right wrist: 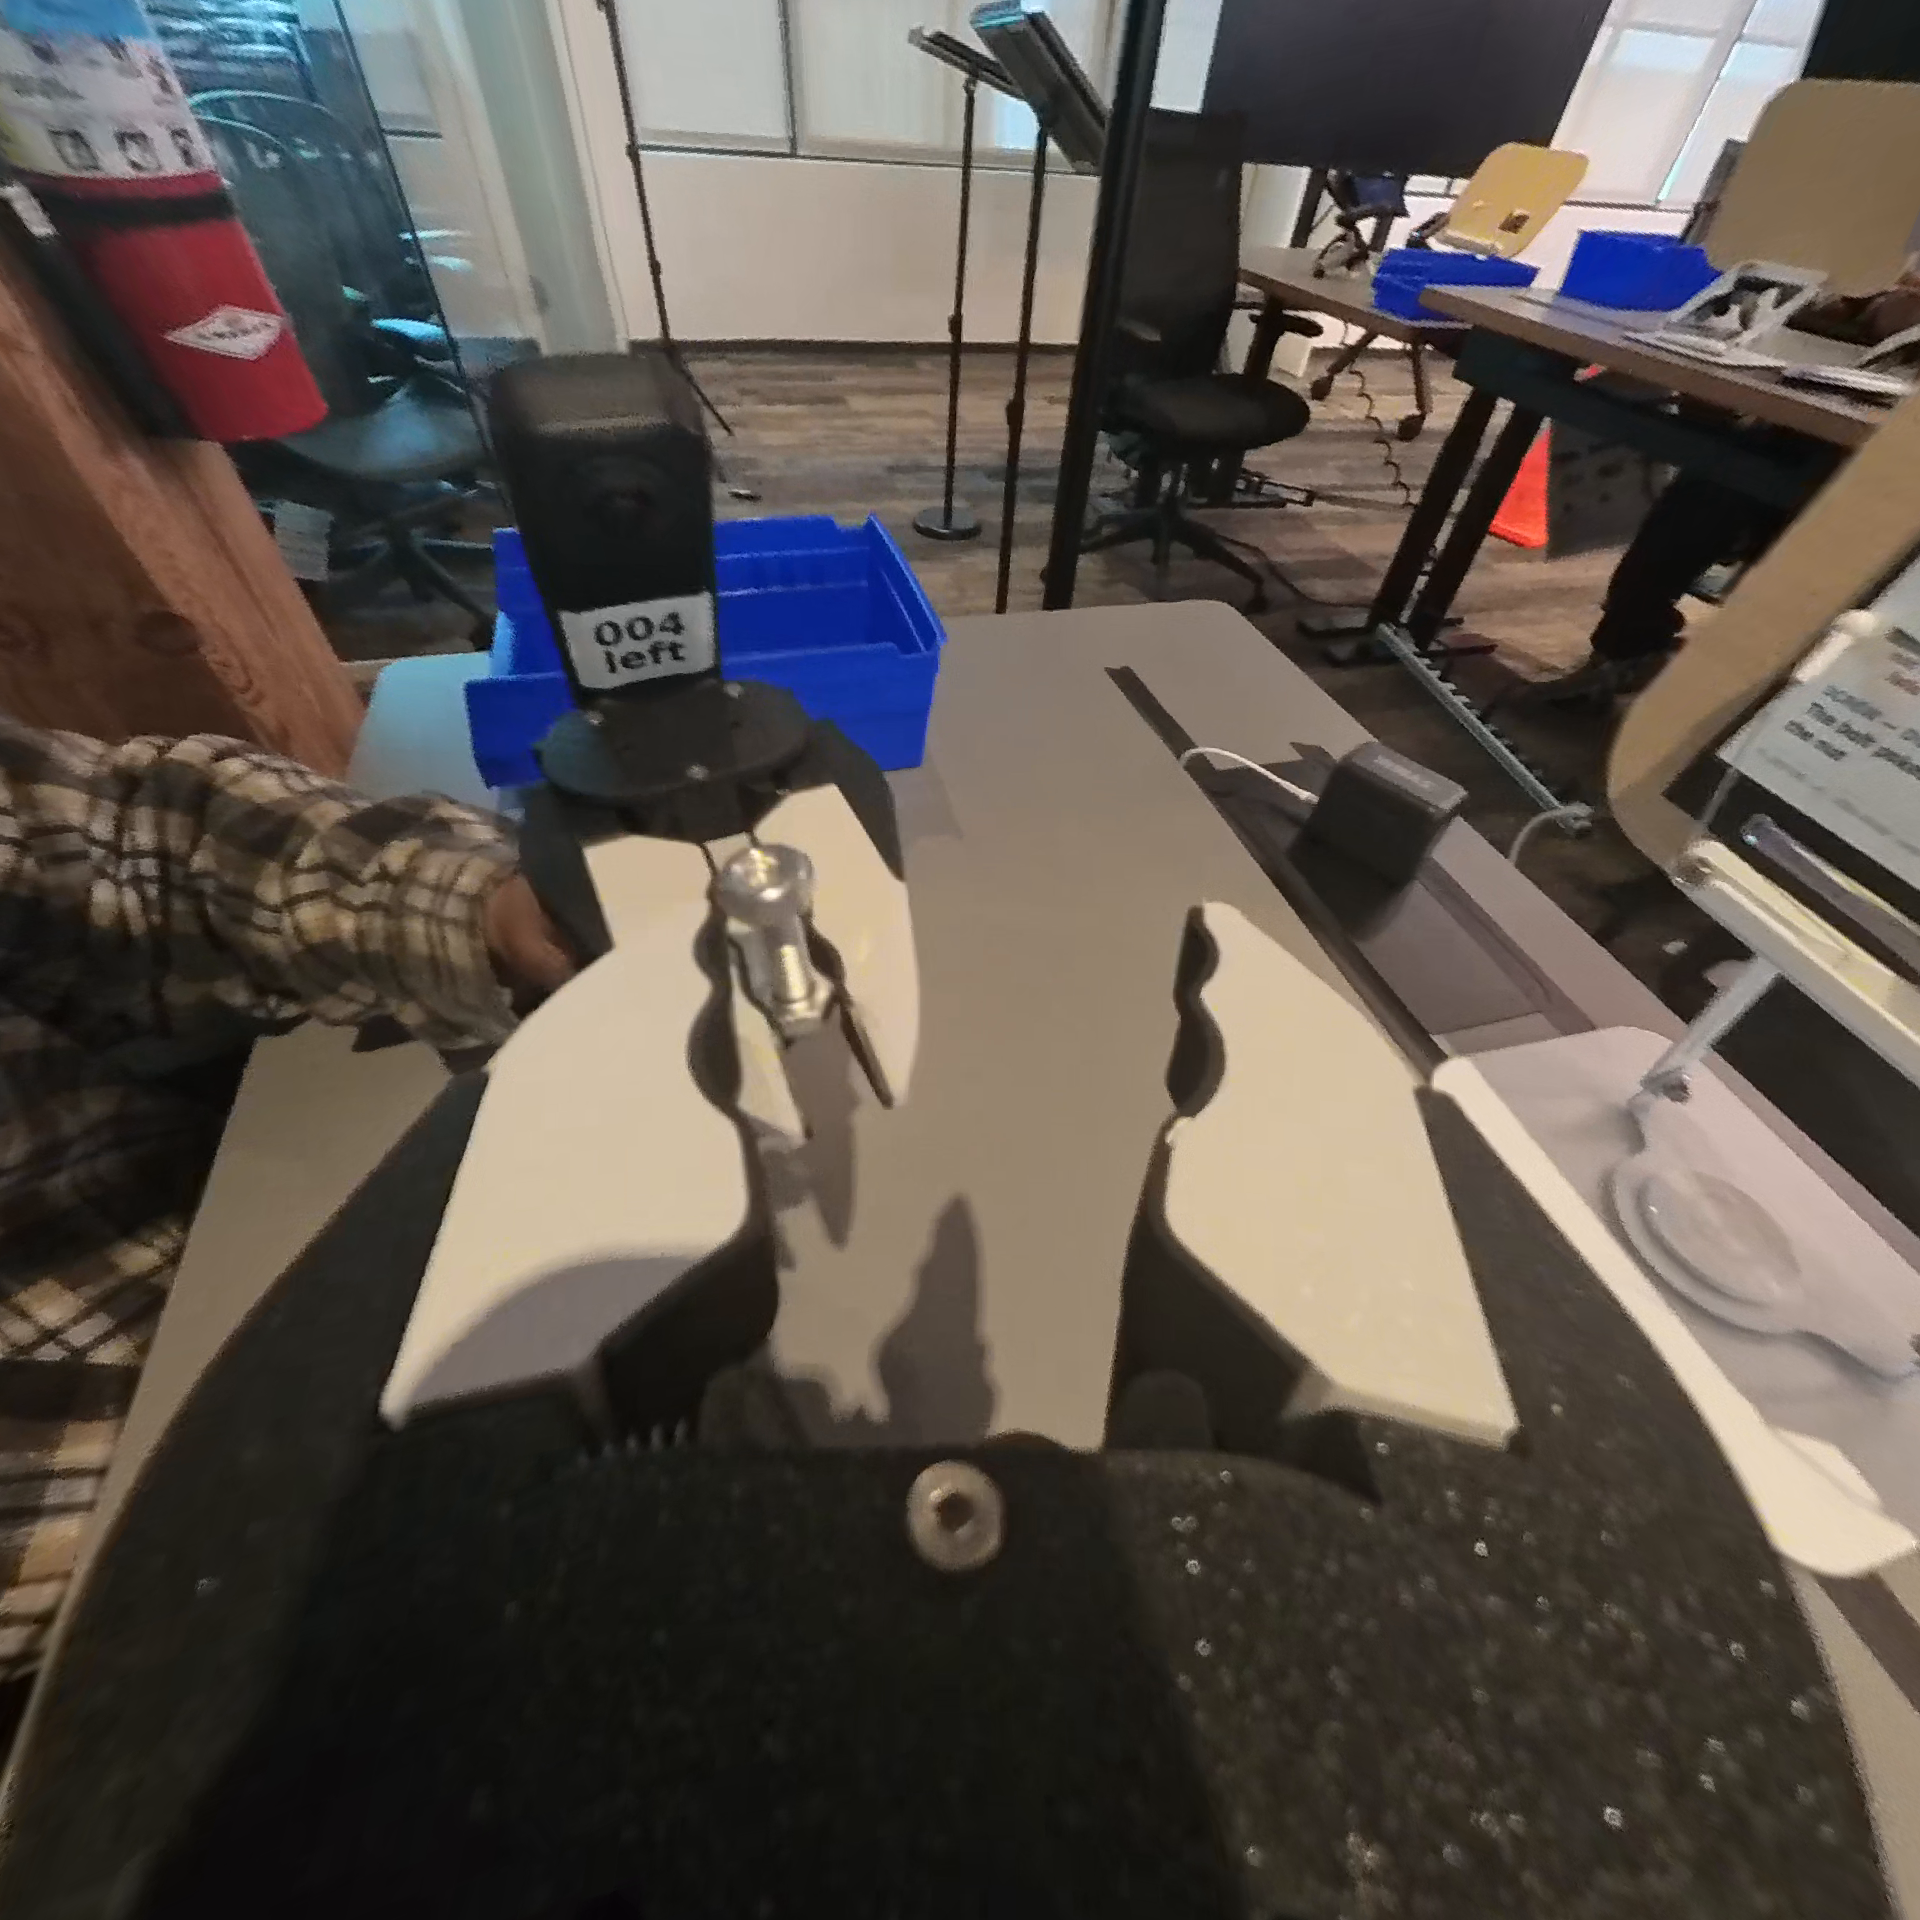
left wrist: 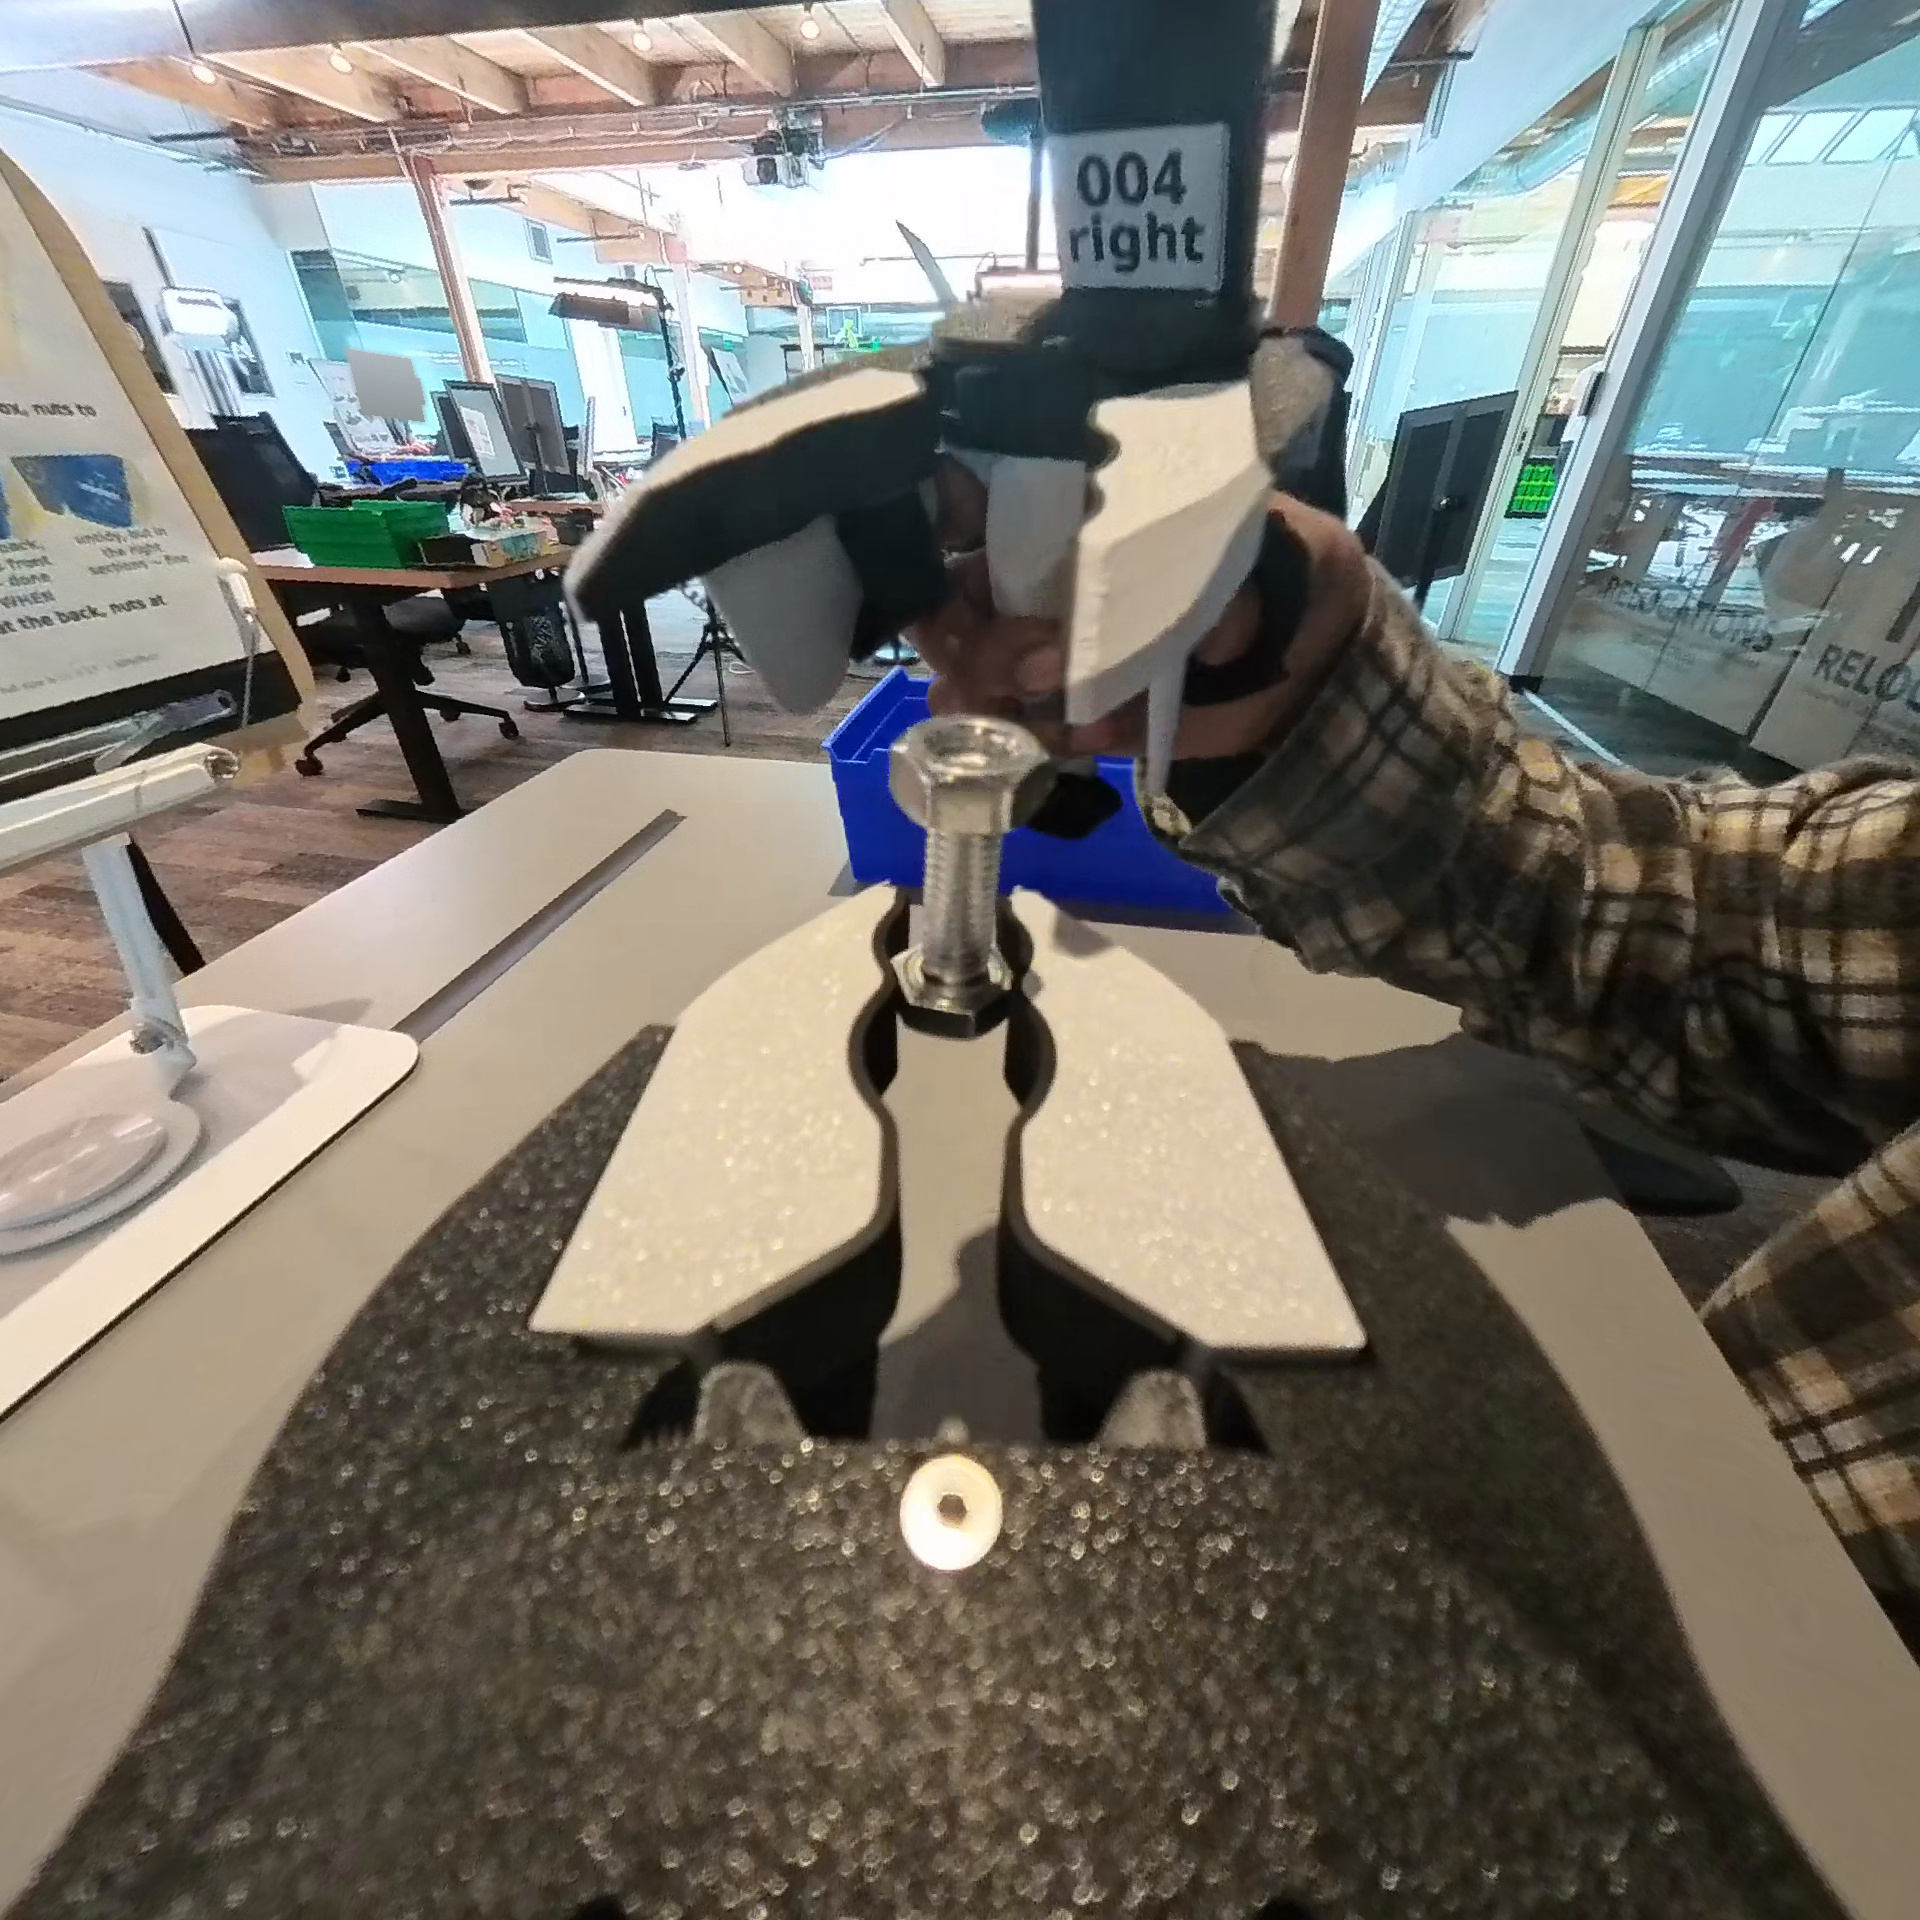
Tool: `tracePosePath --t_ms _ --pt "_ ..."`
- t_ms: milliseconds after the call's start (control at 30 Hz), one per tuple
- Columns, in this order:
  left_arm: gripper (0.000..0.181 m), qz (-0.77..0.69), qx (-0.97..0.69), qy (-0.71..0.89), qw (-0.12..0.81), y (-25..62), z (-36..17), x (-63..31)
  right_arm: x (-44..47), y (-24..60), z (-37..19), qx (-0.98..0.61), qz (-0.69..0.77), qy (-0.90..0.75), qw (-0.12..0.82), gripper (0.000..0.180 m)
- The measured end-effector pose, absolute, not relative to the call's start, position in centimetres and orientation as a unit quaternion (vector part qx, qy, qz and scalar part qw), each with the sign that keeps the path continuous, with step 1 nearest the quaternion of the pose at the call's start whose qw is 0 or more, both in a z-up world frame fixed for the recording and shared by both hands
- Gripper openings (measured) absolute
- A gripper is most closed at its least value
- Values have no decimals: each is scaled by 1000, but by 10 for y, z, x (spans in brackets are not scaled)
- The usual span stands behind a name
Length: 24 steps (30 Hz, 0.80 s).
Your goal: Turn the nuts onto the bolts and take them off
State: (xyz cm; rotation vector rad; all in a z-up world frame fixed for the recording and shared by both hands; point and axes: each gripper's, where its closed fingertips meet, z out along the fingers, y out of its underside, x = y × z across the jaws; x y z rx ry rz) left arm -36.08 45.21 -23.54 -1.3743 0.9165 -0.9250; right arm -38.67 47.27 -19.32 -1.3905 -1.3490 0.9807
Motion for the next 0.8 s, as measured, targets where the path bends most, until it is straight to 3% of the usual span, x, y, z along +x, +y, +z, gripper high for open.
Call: tracePosePath --t_ms 800 --pt "15 -399 -592 391 581 452 -237 -361 -387 473 -194 -564 396 -553 469 83"
